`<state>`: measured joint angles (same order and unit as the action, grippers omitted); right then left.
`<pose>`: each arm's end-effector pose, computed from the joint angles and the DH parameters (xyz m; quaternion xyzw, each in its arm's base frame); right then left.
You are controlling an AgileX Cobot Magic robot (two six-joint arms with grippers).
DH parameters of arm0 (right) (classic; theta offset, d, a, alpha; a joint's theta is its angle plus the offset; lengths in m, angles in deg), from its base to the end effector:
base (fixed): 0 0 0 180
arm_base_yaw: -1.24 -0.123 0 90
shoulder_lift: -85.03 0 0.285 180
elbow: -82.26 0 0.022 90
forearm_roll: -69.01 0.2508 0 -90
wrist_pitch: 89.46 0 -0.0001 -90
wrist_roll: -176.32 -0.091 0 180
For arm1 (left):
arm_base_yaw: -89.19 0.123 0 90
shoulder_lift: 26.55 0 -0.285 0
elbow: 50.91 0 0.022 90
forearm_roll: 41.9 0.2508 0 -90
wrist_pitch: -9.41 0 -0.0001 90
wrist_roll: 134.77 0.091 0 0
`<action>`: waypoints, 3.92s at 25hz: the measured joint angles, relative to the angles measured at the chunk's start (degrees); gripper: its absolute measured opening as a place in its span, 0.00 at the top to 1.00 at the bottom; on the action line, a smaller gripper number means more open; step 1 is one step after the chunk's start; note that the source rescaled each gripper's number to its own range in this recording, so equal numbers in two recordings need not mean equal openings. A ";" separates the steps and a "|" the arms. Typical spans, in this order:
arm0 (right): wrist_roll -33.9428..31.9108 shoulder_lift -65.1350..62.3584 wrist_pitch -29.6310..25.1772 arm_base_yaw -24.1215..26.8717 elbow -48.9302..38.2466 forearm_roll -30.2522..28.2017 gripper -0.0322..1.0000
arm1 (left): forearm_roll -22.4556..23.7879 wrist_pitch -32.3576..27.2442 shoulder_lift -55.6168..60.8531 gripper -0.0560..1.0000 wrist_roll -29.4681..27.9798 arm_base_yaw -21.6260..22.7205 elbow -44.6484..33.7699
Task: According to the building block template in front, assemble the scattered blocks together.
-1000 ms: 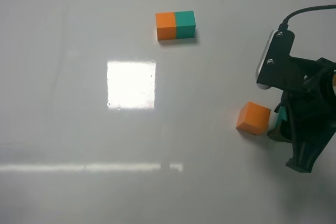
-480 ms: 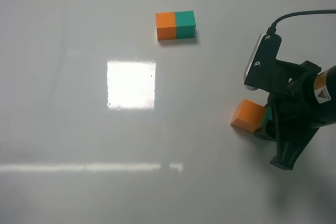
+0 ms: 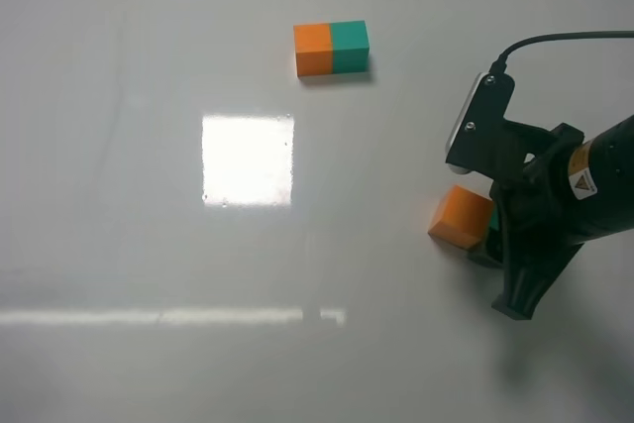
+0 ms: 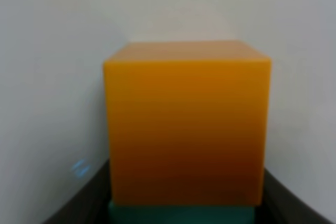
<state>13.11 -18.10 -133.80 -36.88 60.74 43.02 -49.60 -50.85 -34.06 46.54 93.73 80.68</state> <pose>0.2080 0.1278 0.3196 -0.5164 0.7722 -0.1392 0.3430 -0.0051 -0.0110 0.2794 -0.0213 0.8467 -0.0401 0.5301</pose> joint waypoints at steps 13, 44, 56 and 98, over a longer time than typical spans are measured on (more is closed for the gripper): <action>0.30 -0.48 0.30 0.05 0.00 1.53 0.25 | 0.00 0.00 0.00 0.95 0.12 0.00 0.00; 4.70 1.22 4.06 0.18 0.00 1.01 0.97 | 0.00 0.00 0.00 0.95 0.12 0.00 0.00; 12.86 1.55 -6.30 0.18 8.40 7.29 0.97 | 0.00 0.00 0.00 0.95 0.06 0.00 0.00; 20.89 25.00 -9.83 -12.41 31.32 1.30 0.97 | 0.00 -0.02 0.00 0.95 0.01 0.00 0.00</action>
<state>33.99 6.90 -143.63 -49.28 92.07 44.33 -49.60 -50.87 -34.06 46.55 93.73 80.68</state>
